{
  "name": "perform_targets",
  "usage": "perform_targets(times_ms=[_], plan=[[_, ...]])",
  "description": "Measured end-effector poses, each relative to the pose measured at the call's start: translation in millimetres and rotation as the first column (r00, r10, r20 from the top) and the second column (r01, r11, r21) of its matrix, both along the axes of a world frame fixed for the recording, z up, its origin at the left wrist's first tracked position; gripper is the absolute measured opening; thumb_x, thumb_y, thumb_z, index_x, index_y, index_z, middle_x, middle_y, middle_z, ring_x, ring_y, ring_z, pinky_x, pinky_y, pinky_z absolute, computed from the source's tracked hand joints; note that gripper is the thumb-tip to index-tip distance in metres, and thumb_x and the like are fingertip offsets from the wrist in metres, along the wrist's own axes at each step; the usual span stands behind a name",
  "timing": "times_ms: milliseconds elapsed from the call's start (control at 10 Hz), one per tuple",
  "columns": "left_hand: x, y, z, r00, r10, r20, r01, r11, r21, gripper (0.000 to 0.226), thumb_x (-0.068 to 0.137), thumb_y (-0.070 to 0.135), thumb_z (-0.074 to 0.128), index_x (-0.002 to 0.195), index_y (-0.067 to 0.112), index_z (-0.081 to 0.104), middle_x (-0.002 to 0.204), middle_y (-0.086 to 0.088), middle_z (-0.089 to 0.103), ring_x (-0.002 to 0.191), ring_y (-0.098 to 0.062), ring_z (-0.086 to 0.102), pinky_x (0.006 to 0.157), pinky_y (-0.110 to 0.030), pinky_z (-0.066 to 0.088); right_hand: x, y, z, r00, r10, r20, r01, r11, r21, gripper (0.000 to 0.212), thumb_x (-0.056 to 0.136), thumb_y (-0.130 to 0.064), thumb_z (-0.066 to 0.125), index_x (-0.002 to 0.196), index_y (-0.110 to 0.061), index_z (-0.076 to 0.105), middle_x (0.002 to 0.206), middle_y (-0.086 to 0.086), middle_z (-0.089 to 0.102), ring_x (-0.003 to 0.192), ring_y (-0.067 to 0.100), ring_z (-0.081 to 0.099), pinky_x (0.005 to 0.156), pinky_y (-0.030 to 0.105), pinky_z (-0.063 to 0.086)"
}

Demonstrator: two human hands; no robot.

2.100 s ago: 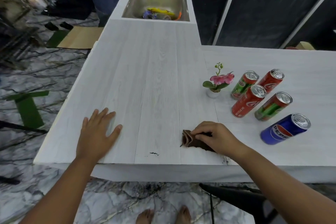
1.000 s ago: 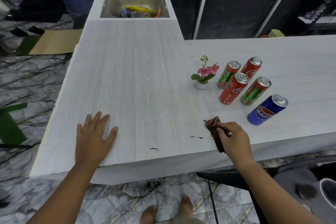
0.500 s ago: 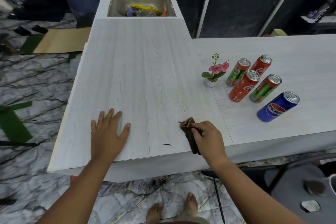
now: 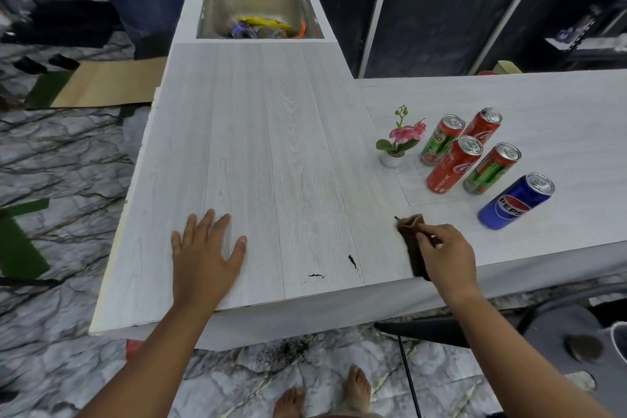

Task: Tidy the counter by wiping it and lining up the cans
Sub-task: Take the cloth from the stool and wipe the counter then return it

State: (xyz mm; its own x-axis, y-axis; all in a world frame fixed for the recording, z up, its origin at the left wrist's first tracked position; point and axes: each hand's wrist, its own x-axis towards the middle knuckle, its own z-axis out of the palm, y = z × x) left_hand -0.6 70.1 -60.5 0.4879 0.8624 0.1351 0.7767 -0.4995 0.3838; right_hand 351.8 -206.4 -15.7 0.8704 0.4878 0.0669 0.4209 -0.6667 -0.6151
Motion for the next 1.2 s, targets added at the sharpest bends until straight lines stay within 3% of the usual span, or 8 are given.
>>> perform_targets(times_ms=[200,300,400,600,900,1000,1100,1200], plan=[[0,0,1,1.0,0.004,0.001,-0.004,1.0,-0.006,0.072,0.101,0.072,0.036,0.16,0.031,0.046,0.175,-0.002,0.033,0.166,-0.028,0.013,0.134,-0.058,0.006,-52,25,-4,0.993,0.116,-0.018,-0.115,0.992,0.047,0.019,0.099,-0.019,0.075,0.117,-0.02,0.082,0.098,-0.015,0.066,0.084,-0.005,0.062,0.069,0.006,0.041],[0,0,1,1.0,0.004,0.006,-0.004,1.0,-0.007,0.073,0.101,0.072,0.035,0.16,0.032,0.046,0.175,-0.001,0.032,0.167,-0.027,0.012,0.134,-0.058,0.005,-76,35,-4,0.983,0.186,-0.002,-0.186,0.981,0.06,0.02,0.1,-0.019,0.074,0.118,-0.021,0.081,0.099,-0.015,0.066,0.082,-0.004,0.062,0.07,0.007,0.044],[0,-1,1,1.0,0.001,0.005,-0.001,1.0,-0.017,0.073,0.101,0.073,0.034,0.161,0.033,0.045,0.176,0.0,0.03,0.167,-0.026,0.01,0.134,-0.057,0.004,-101,49,-4,0.952,0.305,-0.026,-0.303,0.951,0.062,0.021,0.101,-0.016,0.073,0.12,-0.017,0.081,0.102,-0.01,0.069,0.088,0.005,0.065,0.079,0.016,0.053],[-1,0,2,1.0,-0.003,0.01,0.003,1.0,-0.011,0.073,0.101,0.072,0.034,0.161,0.032,0.045,0.176,0.0,0.031,0.167,-0.026,0.01,0.134,-0.058,0.005,-73,56,15,0.971,0.223,-0.091,-0.198,0.955,0.221,0.018,0.097,-0.011,0.077,0.112,-0.017,0.084,0.102,-0.008,0.075,0.094,0.008,0.069,0.084,0.028,0.058],[-1,1,1,1.0,-0.004,0.016,0.005,1.0,-0.008,0.072,0.101,0.072,0.036,0.16,0.032,0.046,0.175,0.0,0.032,0.167,-0.026,0.011,0.134,-0.057,0.005,-26,59,7,0.978,0.207,-0.041,-0.206,0.978,0.027,0.025,0.099,-0.024,0.077,0.124,-0.021,0.078,0.103,-0.01,0.067,0.09,0.006,0.065,0.078,0.015,0.048],[-2,0,1,1.0,-0.002,0.021,0.002,1.0,-0.008,0.071,0.102,0.071,0.037,0.16,0.032,0.046,0.175,0.0,0.032,0.167,-0.026,0.011,0.134,-0.057,0.005,-31,58,-3,0.969,0.246,0.029,-0.246,0.969,0.031,0.037,0.1,-0.028,0.076,0.137,-0.026,0.072,0.102,-0.01,0.063,0.092,0.013,0.064,0.077,0.02,0.049],[-1,0,1,1.0,-0.005,0.018,0.005,1.0,-0.008,0.071,0.102,0.071,0.037,0.16,0.033,0.045,0.176,0.0,0.031,0.167,-0.025,0.011,0.134,-0.057,0.004,-33,60,-5,0.964,0.252,0.083,-0.255,0.967,0.022,0.038,0.1,-0.028,0.075,0.138,-0.023,0.073,0.097,-0.01,0.061,0.086,0.013,0.063,0.074,0.023,0.051],[-1,0,1,1.0,-0.002,0.012,0.002,1.0,-0.003,0.071,0.102,0.071,0.037,0.16,0.032,0.046,0.175,0.0,0.032,0.167,-0.026,0.012,0.134,-0.057,0.005,-41,63,-5,0.963,0.247,0.106,-0.251,0.967,0.032,0.034,0.099,-0.024,0.077,0.133,-0.018,0.077,0.091,-0.01,0.059,0.079,0.012,0.062,0.069,0.017,0.047]])
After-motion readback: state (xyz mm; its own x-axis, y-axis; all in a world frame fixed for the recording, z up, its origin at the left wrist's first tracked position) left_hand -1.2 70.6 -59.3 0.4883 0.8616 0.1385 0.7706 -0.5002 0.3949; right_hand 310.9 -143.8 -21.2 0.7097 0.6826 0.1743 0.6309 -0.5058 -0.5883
